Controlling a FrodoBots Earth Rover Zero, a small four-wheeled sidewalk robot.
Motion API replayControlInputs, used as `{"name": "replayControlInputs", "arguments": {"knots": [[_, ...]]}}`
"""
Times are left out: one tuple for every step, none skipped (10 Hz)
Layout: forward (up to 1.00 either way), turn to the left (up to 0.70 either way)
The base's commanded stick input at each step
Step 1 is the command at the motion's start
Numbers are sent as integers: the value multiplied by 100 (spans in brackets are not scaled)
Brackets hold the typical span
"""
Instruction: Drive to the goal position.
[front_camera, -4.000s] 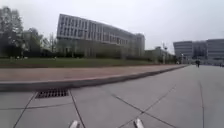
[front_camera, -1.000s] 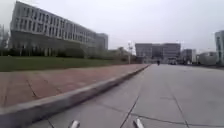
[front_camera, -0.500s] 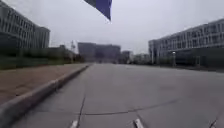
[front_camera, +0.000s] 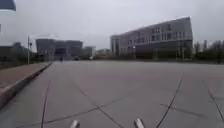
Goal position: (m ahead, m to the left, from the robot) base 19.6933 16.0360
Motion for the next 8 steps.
{"name": "replayControlInputs", "arguments": {"knots": [[70, -4], [70, -4], [70, -4], [70, -4], [70, -4], [70, -4], [70, -4], [70, -4]]}}
